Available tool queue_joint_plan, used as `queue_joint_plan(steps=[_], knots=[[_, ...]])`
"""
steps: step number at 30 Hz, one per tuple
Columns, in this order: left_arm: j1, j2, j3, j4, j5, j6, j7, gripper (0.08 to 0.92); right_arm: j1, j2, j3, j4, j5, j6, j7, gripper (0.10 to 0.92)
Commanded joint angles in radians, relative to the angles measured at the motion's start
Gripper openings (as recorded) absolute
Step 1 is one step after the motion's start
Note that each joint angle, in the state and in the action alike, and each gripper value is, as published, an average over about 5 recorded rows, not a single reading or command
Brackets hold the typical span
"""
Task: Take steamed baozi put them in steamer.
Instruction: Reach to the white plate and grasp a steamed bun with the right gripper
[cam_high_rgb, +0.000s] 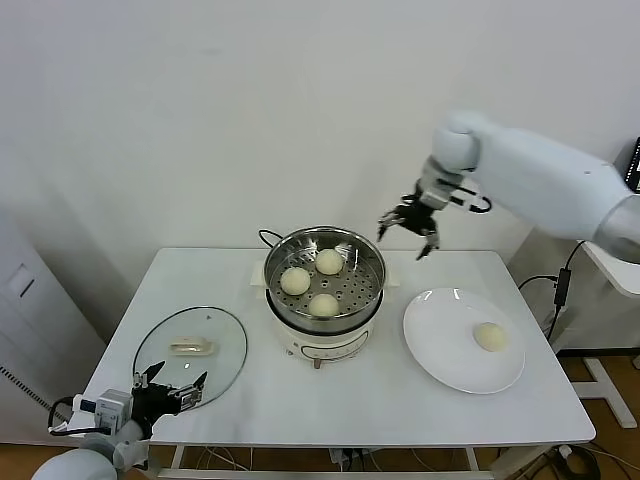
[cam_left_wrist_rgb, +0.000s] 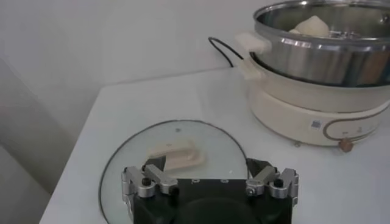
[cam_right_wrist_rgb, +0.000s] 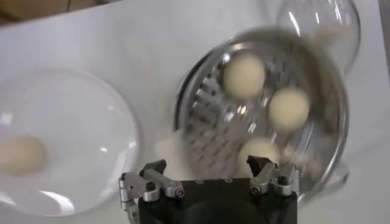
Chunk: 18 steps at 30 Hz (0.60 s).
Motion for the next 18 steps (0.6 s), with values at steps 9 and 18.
queue_joint_plan(steps=[9, 18], knots=[[-0.001, 0.000, 0.001, -0.005, -0.005, 0.002, -0.001, 0.823, -0.127, -0.328, -0.099, -0.036, 0.123, -0.496, 0.019, 0.823], [-0.007, 0.003, 0.005, -0.005, -0.010, 0.007, -0.003, 0.823, -0.342, -0.298, 0.097, -0.143, -0.007, -0.451, 0.084, 0.823]])
